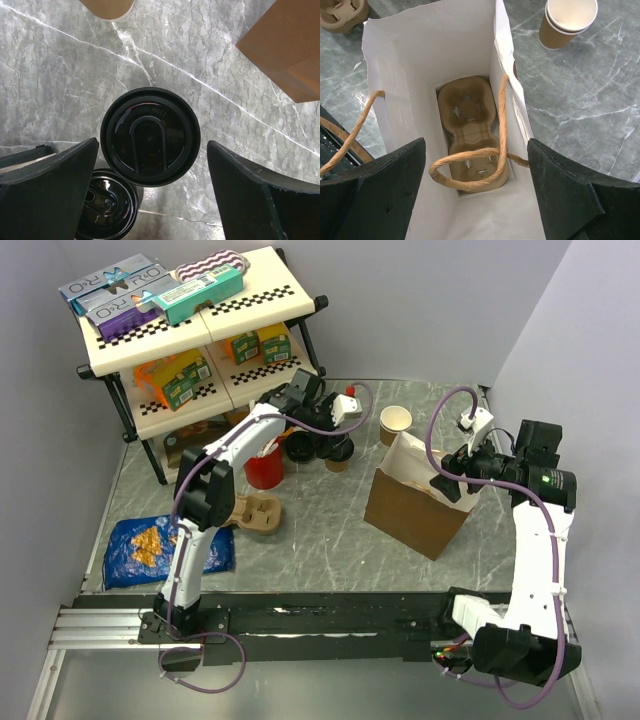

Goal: Pack the takeout coffee

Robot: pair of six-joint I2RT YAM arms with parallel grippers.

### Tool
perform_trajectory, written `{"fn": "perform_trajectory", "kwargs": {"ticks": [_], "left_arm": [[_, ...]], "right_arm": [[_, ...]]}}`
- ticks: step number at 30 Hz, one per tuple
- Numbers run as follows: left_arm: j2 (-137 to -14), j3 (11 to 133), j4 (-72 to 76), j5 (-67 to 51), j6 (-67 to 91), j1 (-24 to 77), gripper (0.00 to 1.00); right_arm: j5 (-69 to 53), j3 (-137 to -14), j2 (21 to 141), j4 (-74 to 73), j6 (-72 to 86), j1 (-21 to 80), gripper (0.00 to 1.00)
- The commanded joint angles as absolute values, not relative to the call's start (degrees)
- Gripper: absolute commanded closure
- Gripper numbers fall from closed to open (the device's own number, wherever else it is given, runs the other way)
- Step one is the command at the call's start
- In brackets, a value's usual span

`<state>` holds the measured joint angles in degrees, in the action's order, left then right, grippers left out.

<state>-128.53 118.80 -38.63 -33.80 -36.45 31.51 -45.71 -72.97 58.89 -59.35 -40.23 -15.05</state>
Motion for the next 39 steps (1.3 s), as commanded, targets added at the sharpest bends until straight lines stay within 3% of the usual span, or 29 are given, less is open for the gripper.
{"fn": "perform_trajectory", "kwargs": {"ticks": [1,13,22,26,28,29,32,35,39], "left_arm": [[-129.72,121.37,-37.53,-35.68,-37.27,31.73,0.05],[-132.89,125.85,-38.41,-35.68,-38.06,31.73,0.09],[-133.15,125.69,-39.63,-36.38,-38.93,31.64,0.24],[-133.24,125.16,-40.86,-36.65,-39.2,31.73,0.36],[-133.07,124.28,-40.78,-36.21,-38.59,31.82,0.36],[-133.07,123.93,-40.69,-35.78,-38.58,31.82,0.41],[-133.24,124.19,-41.66,-35.68,-38.59,31.82,0.72],[-132.19,123.75,-41.49,-36.12,-37.71,31.82,0.96],[-127.81,121.12,-40.52,-38.92,-36.39,31.82,0.99]], "right_arm": [[-46.58,-73.83,59.33,-58.71,-40.08,-15.21,0.12],[-46.41,-73.39,59.5,-58.36,-39.64,-15.21,0.12],[-46.32,-73.39,60.12,-57.75,-39.2,-15.29,0.12],[-46.67,-73.48,60.64,-57.3,-38.85,-15.21,0.12],[-46.67,-73.48,60.65,-57.13,-38.67,-15.21,0.12],[-46.84,-73.48,60.73,-56.87,-38.67,-15.21,0.12],[-47.11,-73.74,61.17,-56.51,-38.23,-15.21,0.12],[-47.37,-74.35,61.43,-56.34,-37.97,-15.21,0.12],[-48.51,-75.93,61.52,-56.34,-37.62,-15.21,0.11]]}}
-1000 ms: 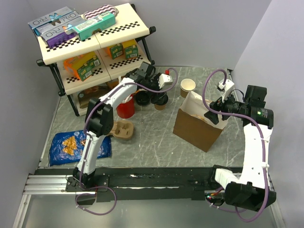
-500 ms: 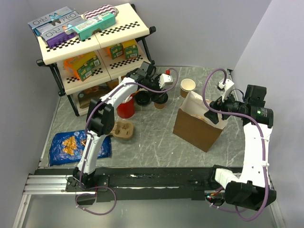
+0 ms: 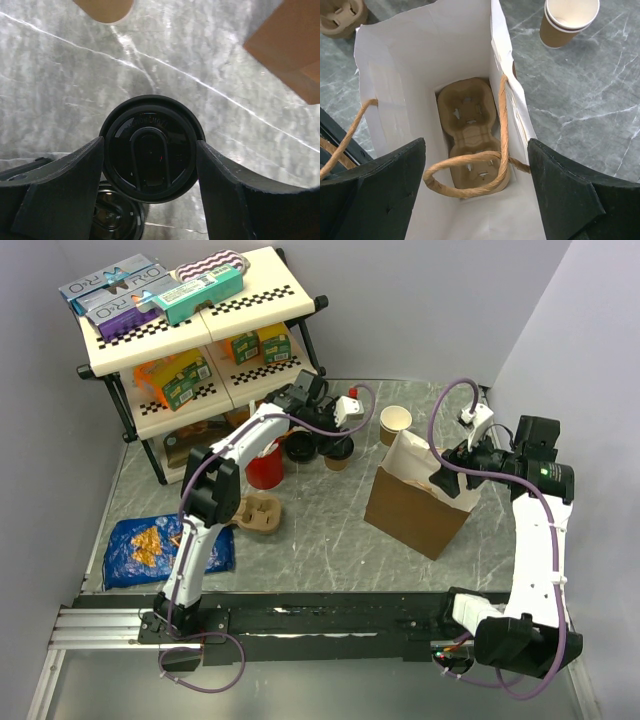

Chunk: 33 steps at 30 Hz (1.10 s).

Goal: Pack the takeout coffee

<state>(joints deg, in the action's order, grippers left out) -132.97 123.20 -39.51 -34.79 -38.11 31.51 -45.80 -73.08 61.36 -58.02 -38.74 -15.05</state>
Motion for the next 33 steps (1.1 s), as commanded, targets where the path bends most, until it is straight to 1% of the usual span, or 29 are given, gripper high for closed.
{"fn": "perform_trajectory", "kwargs": {"ticks": [1,9,13,18,22,27,30,31,33], "left_arm": [[-126.84,120.59,-40.26,-39.54,-35.69,31.82,0.99],[-113.14,111.2,-38.85,-44.47,-28.4,31.9,0.99],[-107.33,107.41,-39.72,-45.97,-27.24,32.43,0.99],[-100.47,104.59,-41.57,-45.62,-26.81,32.87,0.99],[-96.6,104.85,-42.54,-44.83,-27.24,32.87,0.99],[-92.74,108.89,-43.16,-44.38,-29.53,33.05,0.99],[-90.09,108.99,-40.96,-43.07,-30.23,34.18,0.99],[-89.48,108.9,-39.65,-42.72,-30.41,34.54,0.99],[-88.42,109.25,-39.11,-42.1,-31.28,35.76,0.99]], "right_arm": [[-48.86,-76.29,61.44,-56.34,-37.36,-15.21,0.11],[-49.04,-78.22,60.73,-51.15,-32.7,-15.21,0.1],[-48.43,-79.54,61.87,-52.03,-34.1,-15.29,0.1],[-43.51,-81.38,63.81,-54.4,-36.99,-14.85,0.11],[-40.87,-82.88,64.86,-57.74,-40.86,-14.77,0.18],[-37.44,-84.37,67.49,-62.56,-44.64,-14.85,0.26],[-36.04,-86.04,69.43,-64.85,-45.97,-14.85,0.37],[-35.69,-86.39,70.22,-65.3,-46.23,-14.77,0.43],[-35.33,-86.83,70.75,-66.18,-46.76,-14.85,0.47]]}}
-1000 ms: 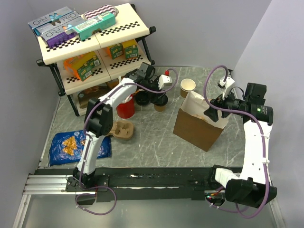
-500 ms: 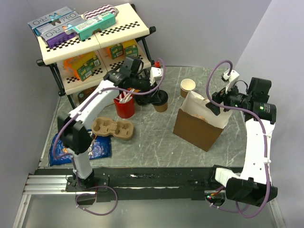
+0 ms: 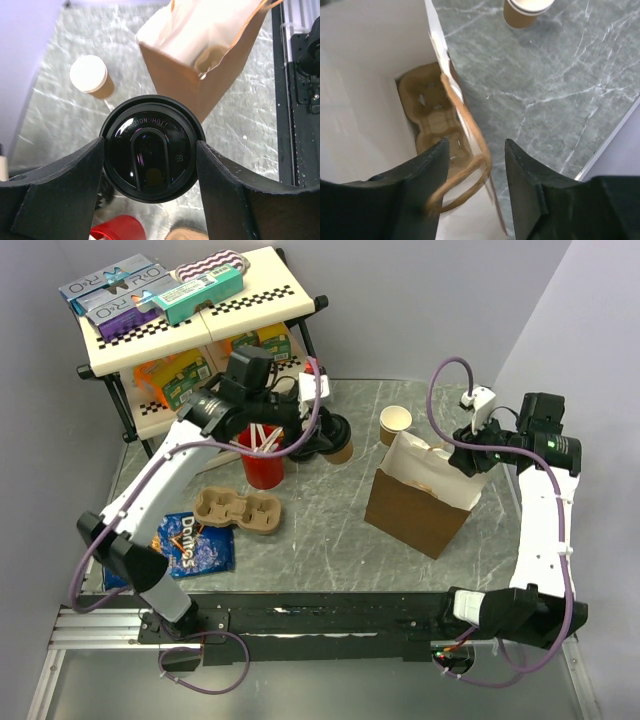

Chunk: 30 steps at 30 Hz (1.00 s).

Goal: Pack the takeout coffee

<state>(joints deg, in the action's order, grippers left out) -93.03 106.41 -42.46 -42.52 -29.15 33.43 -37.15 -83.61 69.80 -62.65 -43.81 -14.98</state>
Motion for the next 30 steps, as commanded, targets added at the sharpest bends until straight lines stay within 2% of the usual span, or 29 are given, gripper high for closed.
{"fn": "perform_trajectory", "kwargs": {"ticks": [1,8,9,11,12,13,18,22,30], "left_arm": [[-88.16,109.51,-39.11,-41.49,-31.64,36.29,0.99],[-87.37,111.27,-38.94,-40.34,-32.52,39.02,0.99],[-87.19,111.18,-38.85,-40.34,-32.52,39.2,0.99],[-86.57,111.09,-38.5,-40.25,-32.52,39.81,0.99],[-86.22,111.01,-38.5,-40.25,-32.52,40.16,0.99],[-85.61,110.66,-38.41,-40.25,-32.61,40.51,0.99],[-81.48,104.95,-31.05,-38.5,-29.36,43.94,0.99],[-77.97,100.64,-26.64,-35.07,-28.13,46.93,0.99],[-74.27,94.58,-22.77,-33.4,-27.95,51.32,0.99]], "right_arm": [[-34.81,-86.75,71.1,-66.7,-46.84,-14.94,0.48],[-34.63,-84.82,70.49,-68.02,-48.86,-14.94,0.62],[-34.63,-84.9,70.58,-68.64,-49.13,-14.94,0.72],[-35.24,-85.25,70.84,-69.96,-49.39,-14.85,0.83],[-35.59,-85.6,70.67,-70.31,-49.48,-14.85,0.97],[-36.29,-85.87,70.49,-70.66,-49.31,-14.85,1.0],[-38.93,-87.45,68.74,-70.49,-46.85,-10.74,1.0],[-34.9,-86.84,65.75,-67.77,-42.73,-0.38,1.0],[-35.06,-86.66,65.74,-66.62,-40.7,1.32,1.0]]}}
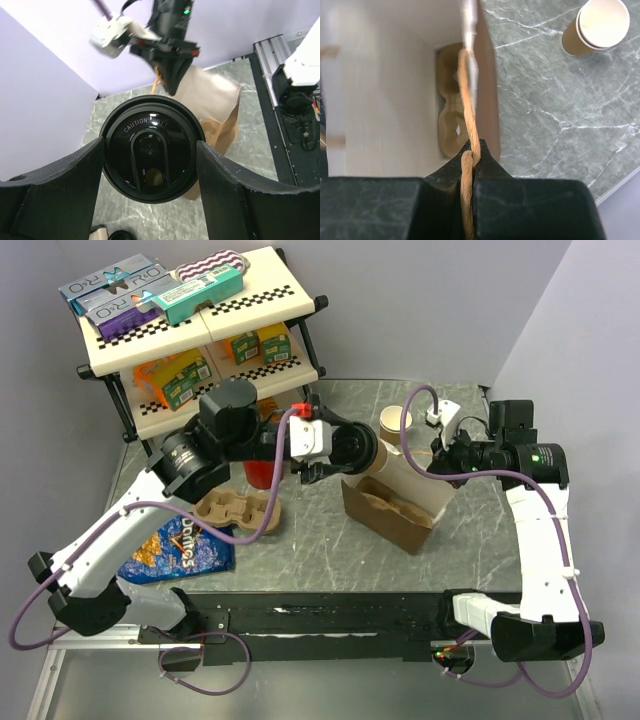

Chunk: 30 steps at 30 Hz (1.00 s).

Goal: Pack the takeout coffee

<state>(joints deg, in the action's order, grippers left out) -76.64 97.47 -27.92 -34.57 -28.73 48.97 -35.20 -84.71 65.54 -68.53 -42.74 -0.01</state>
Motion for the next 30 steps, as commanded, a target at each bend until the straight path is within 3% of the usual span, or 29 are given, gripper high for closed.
{"fn": "perform_trajectory", "kwargs": {"ticks": [1,19,30], "left_arm": [[-74.27,93.35,-22.07,-33.31,-28.56,52.02,0.99],[-83.58,96.41,-28.03,-28.57,-47.45,59.5,0.99],[-87.36,96.25,-30.67,-28.13,-48.69,60.55,0.99]], "right_arm": [[-35.94,-86.92,65.83,-66.36,-40.08,1.41,1.0],[-38.5,-88.95,65.22,-67.68,-40.7,3.51,1.0],[-39.02,-88.33,63.55,-67.06,-39.73,4.39,1.0]]}}
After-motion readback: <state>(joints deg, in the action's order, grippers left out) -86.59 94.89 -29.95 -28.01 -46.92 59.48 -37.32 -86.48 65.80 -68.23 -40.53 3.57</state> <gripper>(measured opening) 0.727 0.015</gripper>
